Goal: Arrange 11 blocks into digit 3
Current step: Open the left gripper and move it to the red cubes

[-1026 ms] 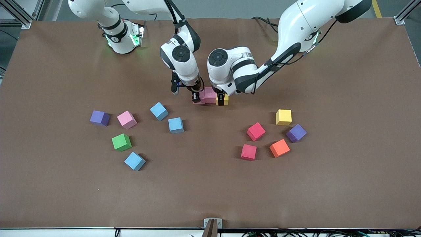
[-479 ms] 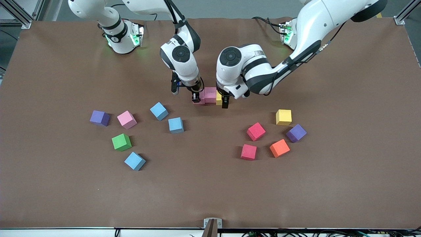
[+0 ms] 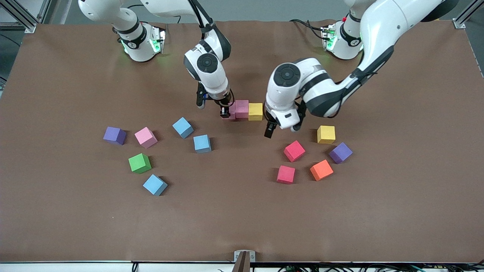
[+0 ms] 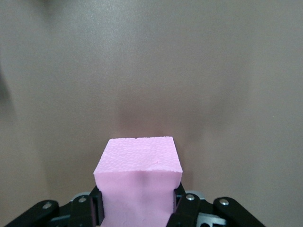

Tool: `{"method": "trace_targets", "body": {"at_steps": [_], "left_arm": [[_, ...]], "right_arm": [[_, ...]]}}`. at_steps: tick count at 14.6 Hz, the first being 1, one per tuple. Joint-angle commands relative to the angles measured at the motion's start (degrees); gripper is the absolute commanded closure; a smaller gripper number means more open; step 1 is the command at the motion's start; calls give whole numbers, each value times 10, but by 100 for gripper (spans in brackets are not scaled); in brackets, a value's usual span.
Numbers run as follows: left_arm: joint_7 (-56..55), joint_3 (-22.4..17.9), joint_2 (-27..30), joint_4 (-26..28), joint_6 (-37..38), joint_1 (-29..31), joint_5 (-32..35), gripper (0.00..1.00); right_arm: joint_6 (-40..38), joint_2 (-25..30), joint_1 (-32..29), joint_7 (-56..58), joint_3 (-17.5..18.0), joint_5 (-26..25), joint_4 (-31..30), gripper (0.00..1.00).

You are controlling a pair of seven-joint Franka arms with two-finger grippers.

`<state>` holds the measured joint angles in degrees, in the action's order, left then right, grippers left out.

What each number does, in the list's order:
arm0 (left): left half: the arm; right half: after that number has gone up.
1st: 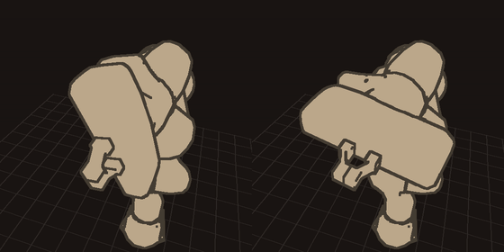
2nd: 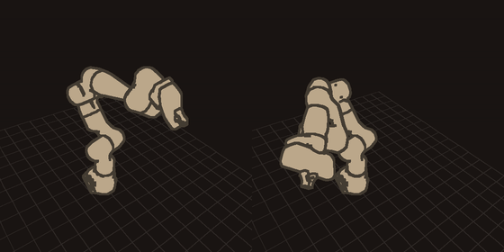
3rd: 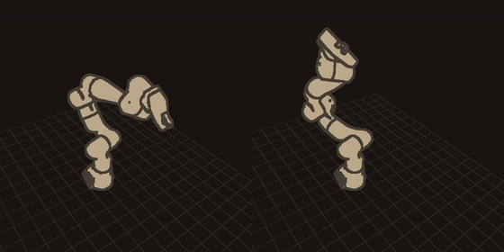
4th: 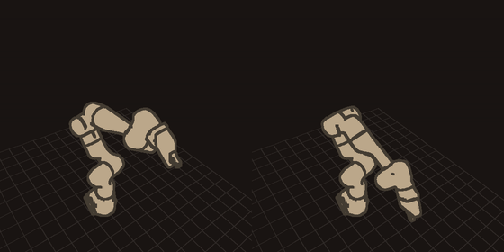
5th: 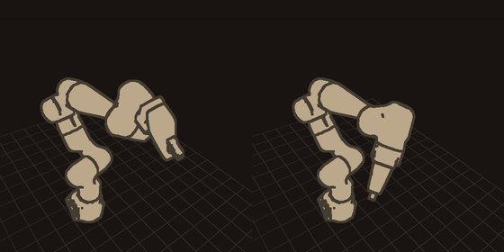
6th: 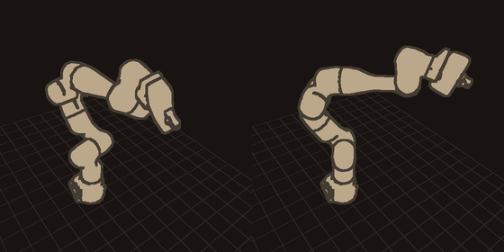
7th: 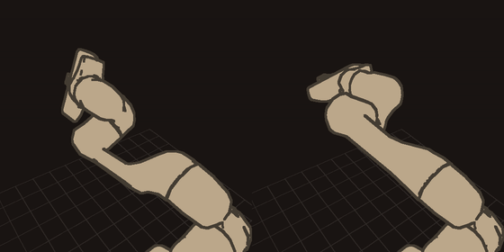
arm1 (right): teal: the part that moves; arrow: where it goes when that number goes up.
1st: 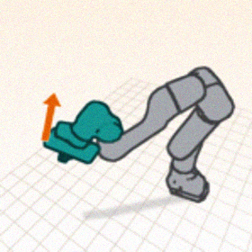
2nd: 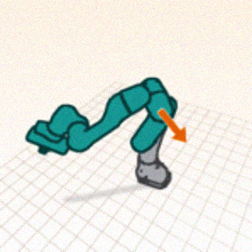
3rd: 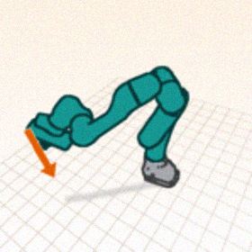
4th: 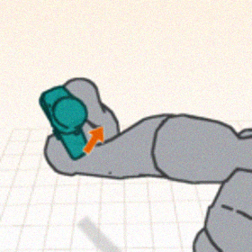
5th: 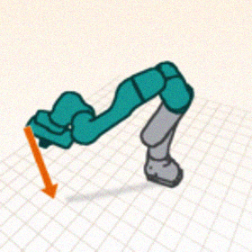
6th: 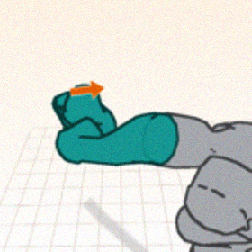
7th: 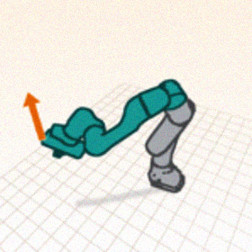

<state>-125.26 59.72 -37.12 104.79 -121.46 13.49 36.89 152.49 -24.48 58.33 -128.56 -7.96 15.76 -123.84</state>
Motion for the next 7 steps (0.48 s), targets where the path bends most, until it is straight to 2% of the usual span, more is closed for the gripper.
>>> {"method": "trace_targets", "body": {"at_steps": [1, 3, 7], "left_arm": [[100, 7, 36, 8, 10, 33, 5, 0], [179, 7, 37, 8, 10, 50, 6, 0], [409, 7, 53, 13, 10, 87, 7, 0]], "right_arm": [[5, -50, 16, -6, 3, 23, 9, 100], [5, -50, 17, -6, 4, 23, 9, 100], [7, -51, 20, -16, 3, 41, 10, 100]]}}
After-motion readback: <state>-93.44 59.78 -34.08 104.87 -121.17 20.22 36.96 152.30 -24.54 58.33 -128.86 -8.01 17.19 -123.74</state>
